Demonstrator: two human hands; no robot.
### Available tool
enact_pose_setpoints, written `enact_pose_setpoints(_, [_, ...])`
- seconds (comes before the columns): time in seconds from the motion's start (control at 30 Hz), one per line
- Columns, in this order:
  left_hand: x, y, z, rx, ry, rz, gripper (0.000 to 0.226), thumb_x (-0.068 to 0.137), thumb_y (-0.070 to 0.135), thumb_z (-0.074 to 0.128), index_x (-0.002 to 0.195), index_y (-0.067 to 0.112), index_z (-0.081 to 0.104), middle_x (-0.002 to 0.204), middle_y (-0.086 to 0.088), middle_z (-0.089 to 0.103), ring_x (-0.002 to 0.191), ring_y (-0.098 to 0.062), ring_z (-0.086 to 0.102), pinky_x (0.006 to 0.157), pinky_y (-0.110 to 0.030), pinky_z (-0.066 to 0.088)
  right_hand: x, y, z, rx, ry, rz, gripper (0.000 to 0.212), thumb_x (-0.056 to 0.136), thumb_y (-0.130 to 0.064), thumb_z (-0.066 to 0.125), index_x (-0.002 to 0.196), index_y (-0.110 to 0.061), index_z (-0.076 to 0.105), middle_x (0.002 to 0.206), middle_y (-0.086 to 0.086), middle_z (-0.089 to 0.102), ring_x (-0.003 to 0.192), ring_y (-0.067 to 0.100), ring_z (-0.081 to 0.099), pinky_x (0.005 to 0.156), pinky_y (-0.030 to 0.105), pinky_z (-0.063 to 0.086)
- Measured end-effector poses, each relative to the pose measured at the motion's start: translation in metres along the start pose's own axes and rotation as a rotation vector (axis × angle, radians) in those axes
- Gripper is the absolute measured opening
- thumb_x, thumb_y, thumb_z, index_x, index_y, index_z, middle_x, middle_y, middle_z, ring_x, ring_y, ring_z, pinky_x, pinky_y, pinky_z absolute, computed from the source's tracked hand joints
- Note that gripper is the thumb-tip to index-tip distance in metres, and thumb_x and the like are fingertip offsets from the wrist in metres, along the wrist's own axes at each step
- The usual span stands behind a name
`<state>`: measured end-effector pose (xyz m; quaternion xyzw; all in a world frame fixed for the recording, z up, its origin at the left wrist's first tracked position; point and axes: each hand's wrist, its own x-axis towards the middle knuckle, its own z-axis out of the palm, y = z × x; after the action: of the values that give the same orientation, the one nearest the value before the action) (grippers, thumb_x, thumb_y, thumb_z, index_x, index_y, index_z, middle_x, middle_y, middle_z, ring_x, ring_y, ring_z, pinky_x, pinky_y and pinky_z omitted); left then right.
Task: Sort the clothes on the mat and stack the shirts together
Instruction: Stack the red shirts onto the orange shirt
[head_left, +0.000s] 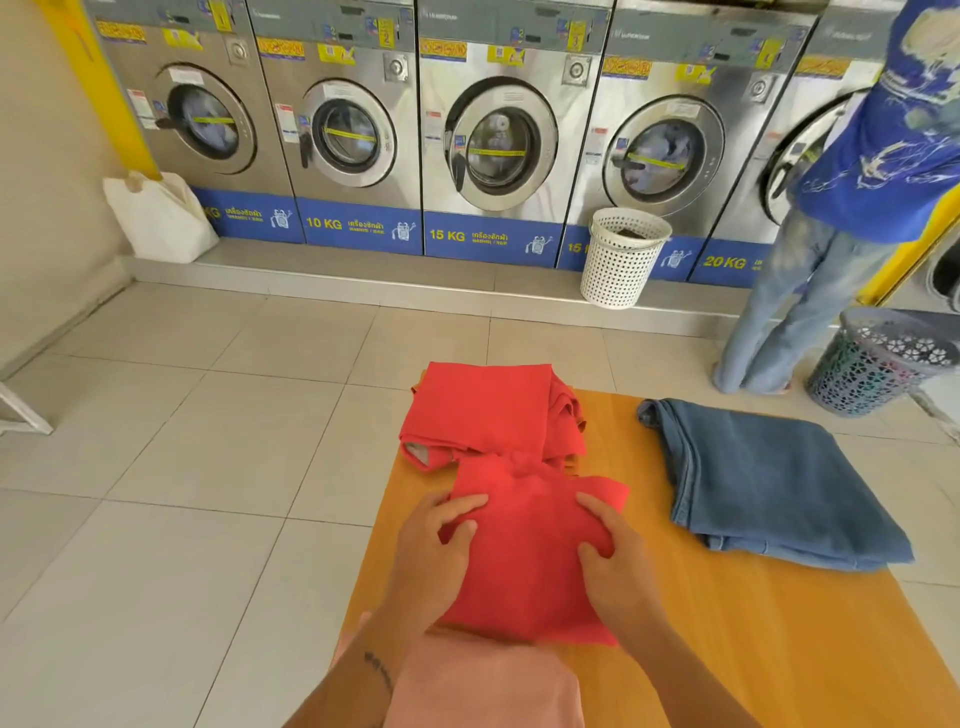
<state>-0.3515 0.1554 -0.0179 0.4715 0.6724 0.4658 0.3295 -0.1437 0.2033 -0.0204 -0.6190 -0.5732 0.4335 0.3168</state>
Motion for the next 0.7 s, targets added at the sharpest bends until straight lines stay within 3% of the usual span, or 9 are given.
enact_pose_setpoints(0.1, [0.019, 0.016, -0.01, 0.03, 0.062, 0.085, 0.034, 0.092, 0.021, 0.059, 0.108, 0.049, 0.068, 0.125, 0.027, 0.05, 0.116, 0.009, 0.045, 0.099, -0.017, 0.036, 0.016, -0.025, -0.011, -0.029, 0.028, -0.132, 0.061, 0.088, -0.002, 0.055, 0.117, -0.055, 0.057, 0.097, -0.018, 0.065, 0.073, 0.009, 0.062, 0.055, 0.019, 0.052])
enact_pose_setpoints(0.23, [0.061, 0.029, -0.027, 0.076, 0.128, 0.152, 0.03, 0.094, 0.026, 0.056, 0.113, 0.048, 0.066, 0.129, 0.018, 0.049, 0.119, 0.002, 0.045, 0.102, -0.023, 0.036, 0.052, -0.068, -0.014, -0.081, 0.021, -0.272, 0.058, 0.089, -0.007, 0.054, 0.125, -0.052, 0.054, 0.1, -0.023, 0.061, 0.075, 0.007, 0.062, 0.06, 0.024, 0.055])
enact_pose_setpoints(0.3, [0.087, 0.033, -0.034, 0.098, 0.166, 0.209, 0.029, 0.095, 0.026, 0.055, 0.115, 0.045, 0.065, 0.125, 0.018, 0.05, 0.114, 0.009, 0.045, 0.095, -0.014, 0.037, 0.079, -0.087, -0.008, -0.097, 0.012, -0.299, 0.056, 0.089, -0.01, 0.054, 0.126, -0.052, 0.052, 0.103, -0.022, 0.059, 0.075, 0.008, 0.062, 0.065, 0.026, 0.054])
enact_pose_setpoints(0.37, [0.115, 0.033, -0.037, 0.131, 0.217, 0.241, 0.029, 0.096, 0.026, 0.054, 0.117, 0.043, 0.063, 0.123, 0.017, 0.049, 0.108, 0.01, 0.045, 0.09, -0.009, 0.035, 0.108, -0.1, 0.002, -0.09, 0.009, -0.308, 0.054, 0.091, -0.011, 0.053, 0.129, -0.049, 0.05, 0.111, -0.018, 0.057, 0.08, 0.003, 0.06, 0.068, 0.019, 0.049])
enact_pose_setpoints(0.43, [0.143, 0.027, -0.035, 0.173, 0.252, 0.245, 0.03, 0.096, 0.026, 0.052, 0.12, 0.04, 0.062, 0.127, 0.013, 0.047, 0.109, 0.001, 0.045, 0.096, -0.018, 0.037, 0.136, -0.104, 0.015, -0.102, 0.017, -0.281, 0.052, 0.093, -0.014, 0.052, 0.136, -0.043, 0.047, 0.121, -0.014, 0.054, 0.086, -0.004, 0.056, 0.069, 0.01, 0.042])
enact_pose_setpoints(0.47, [0.156, 0.021, -0.033, 0.199, 0.241, 0.227, 0.031, 0.097, 0.027, 0.051, 0.123, 0.038, 0.06, 0.131, 0.01, 0.045, 0.113, -0.005, 0.045, 0.099, -0.024, 0.038, 0.147, -0.101, 0.021, -0.13, 0.003, -0.249, 0.052, 0.094, -0.016, 0.052, 0.14, -0.038, 0.043, 0.127, -0.009, 0.053, 0.09, -0.002, 0.056, 0.073, 0.011, 0.043])
enact_pose_setpoints(0.53, [0.179, 0.005, -0.025, 0.298, 0.112, 0.127, 0.039, 0.097, 0.03, 0.048, 0.135, 0.033, 0.052, 0.143, 0.004, 0.037, 0.125, -0.016, 0.042, 0.105, -0.031, 0.035, 0.165, -0.087, 0.033, -0.273, -0.091, -0.154, 0.059, 0.095, -0.021, 0.053, 0.15, -0.025, 0.033, 0.144, 0.004, 0.045, 0.115, 0.015, 0.055, 0.093, 0.027, 0.047])
enact_pose_setpoints(0.6, [0.192, -0.016, -0.017, 0.551, -0.086, -0.008, 0.052, 0.097, 0.041, 0.043, 0.148, 0.031, 0.034, 0.157, -0.002, 0.022, 0.14, -0.026, 0.028, 0.112, -0.043, 0.029, 0.171, -0.065, 0.045, -0.494, -0.206, -0.063, 0.07, 0.094, -0.026, 0.053, 0.155, -0.016, 0.021, 0.156, 0.013, 0.028, 0.138, 0.03, 0.036, 0.11, 0.04, 0.036])
enact_pose_setpoints(0.7, [0.195, -0.039, -0.013, 0.753, -0.185, -0.077, 0.06, 0.095, 0.054, 0.032, 0.151, 0.04, 0.016, 0.162, 0.001, 0.007, 0.146, -0.028, 0.012, 0.114, -0.055, 0.023, 0.169, -0.04, 0.055, -0.59, -0.213, -0.043, 0.077, 0.094, -0.031, 0.051, 0.157, -0.015, 0.01, 0.158, 0.015, 0.019, 0.143, 0.034, 0.024, 0.116, 0.044, 0.029])
